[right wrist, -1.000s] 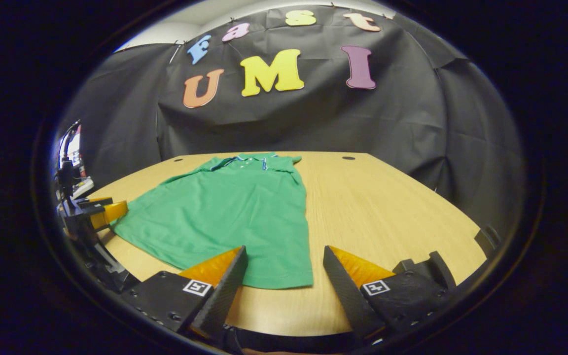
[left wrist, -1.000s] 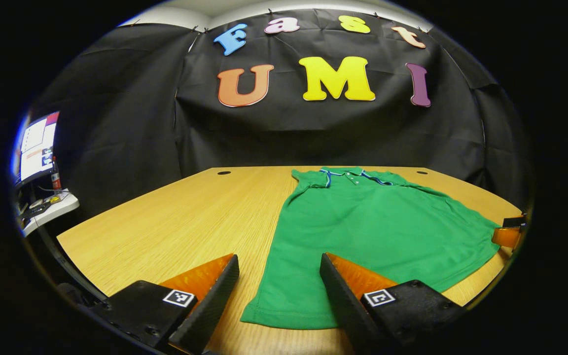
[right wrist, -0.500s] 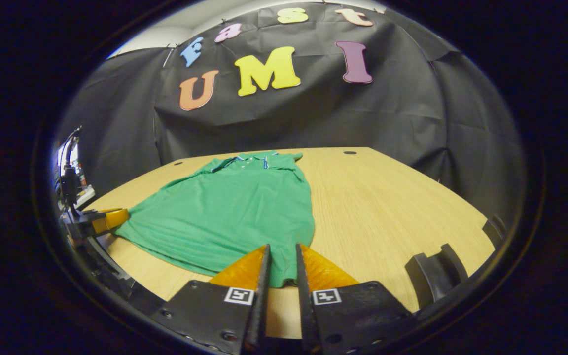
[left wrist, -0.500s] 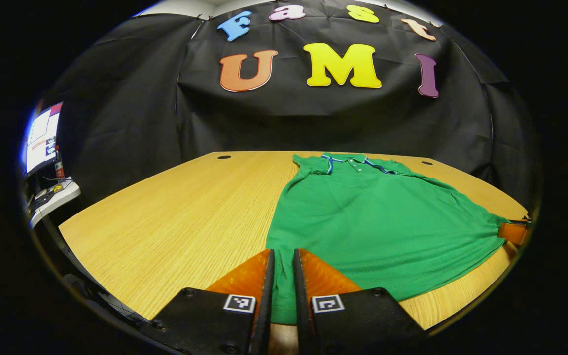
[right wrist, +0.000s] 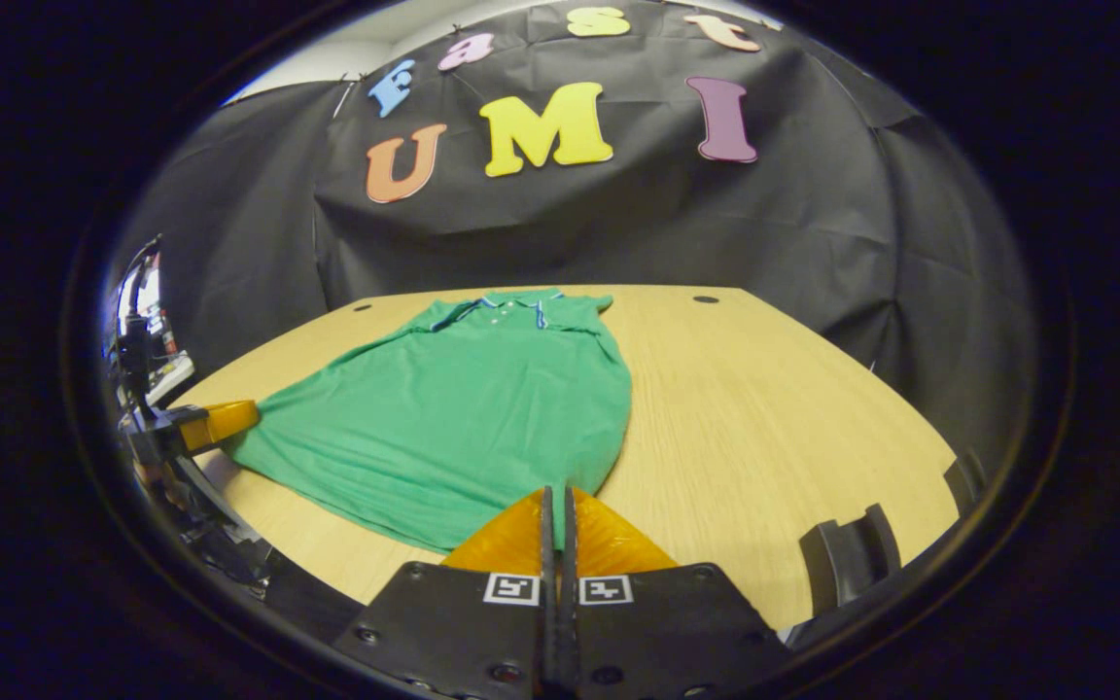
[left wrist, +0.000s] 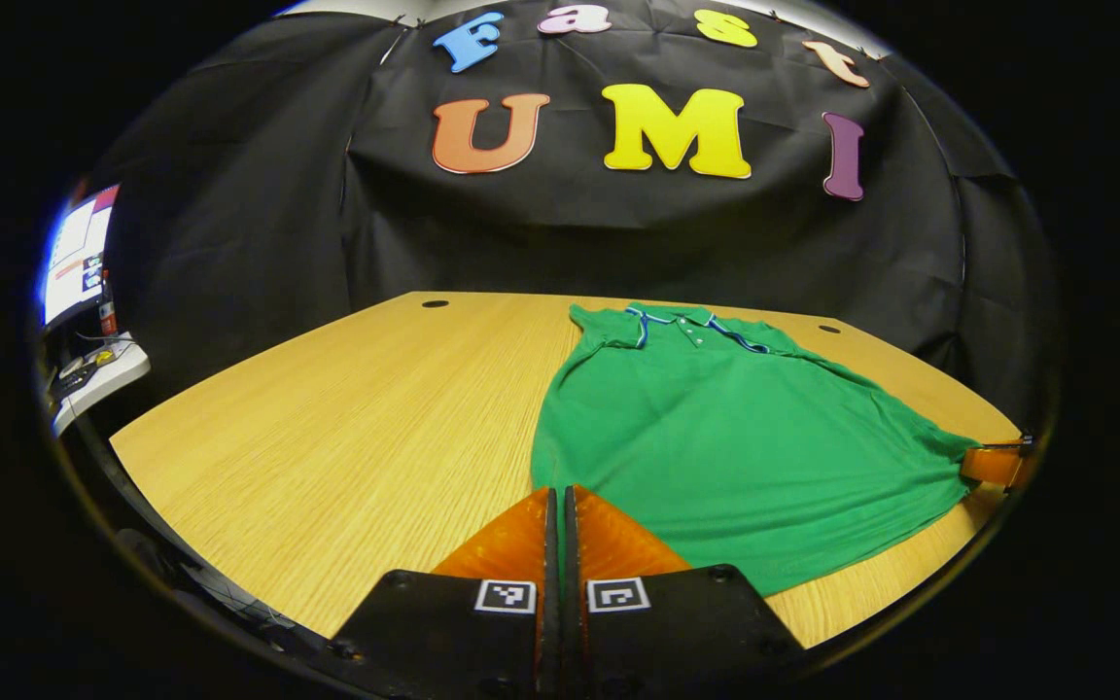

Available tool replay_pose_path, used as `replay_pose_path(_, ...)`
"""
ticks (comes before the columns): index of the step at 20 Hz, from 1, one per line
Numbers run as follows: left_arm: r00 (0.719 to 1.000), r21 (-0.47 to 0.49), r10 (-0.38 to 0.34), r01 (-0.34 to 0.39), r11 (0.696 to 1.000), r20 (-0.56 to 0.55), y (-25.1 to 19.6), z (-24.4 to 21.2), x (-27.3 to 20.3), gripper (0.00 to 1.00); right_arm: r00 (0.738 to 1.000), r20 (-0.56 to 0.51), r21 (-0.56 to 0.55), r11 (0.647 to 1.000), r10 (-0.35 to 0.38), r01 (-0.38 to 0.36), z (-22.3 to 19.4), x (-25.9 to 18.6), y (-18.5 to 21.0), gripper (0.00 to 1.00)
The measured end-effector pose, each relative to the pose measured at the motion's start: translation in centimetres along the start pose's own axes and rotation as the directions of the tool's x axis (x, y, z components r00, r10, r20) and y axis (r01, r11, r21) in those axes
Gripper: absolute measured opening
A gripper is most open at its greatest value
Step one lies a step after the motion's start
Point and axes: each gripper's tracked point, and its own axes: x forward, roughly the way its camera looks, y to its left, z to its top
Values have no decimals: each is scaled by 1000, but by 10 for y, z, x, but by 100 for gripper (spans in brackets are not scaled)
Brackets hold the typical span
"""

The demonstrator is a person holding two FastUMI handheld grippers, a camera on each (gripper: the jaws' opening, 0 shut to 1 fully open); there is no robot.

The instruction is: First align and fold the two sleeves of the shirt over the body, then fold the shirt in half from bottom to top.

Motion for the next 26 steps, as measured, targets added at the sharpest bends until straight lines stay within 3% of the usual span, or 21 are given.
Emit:
replay_pose_path(5, 997, 3, 0, 0, 1000, 73, -2, 40, -8, 7, 996, 87, -32, 999, 31, -29, 42, -15, 5, 0)
replay_pose_path(13, 972, 26, -4, -2, 1000, 236, -8, 129, 3, 7, 969, 245, -68, 998, 15, 2, 138, -4, -4, 0)
replay_pose_path(17, 967, 19, 5, -10, 1000, 254, -9, 160, 38, 7, 964, 264, -51, 998, -21, 36, 173, 31, -11, 0)
replay_pose_path(22, 967, 31, 45, -54, 998, 251, -5, 198, 100, 7, 948, 318, -68, 997, -12, 36, 241, 84, -3, 0)
replay_pose_path(26, 972, 14, 33, -37, 999, 235, -14, 226, 159, 7, 922, 379, -95, 988, -80, 124, 302, 141, -9, 0)
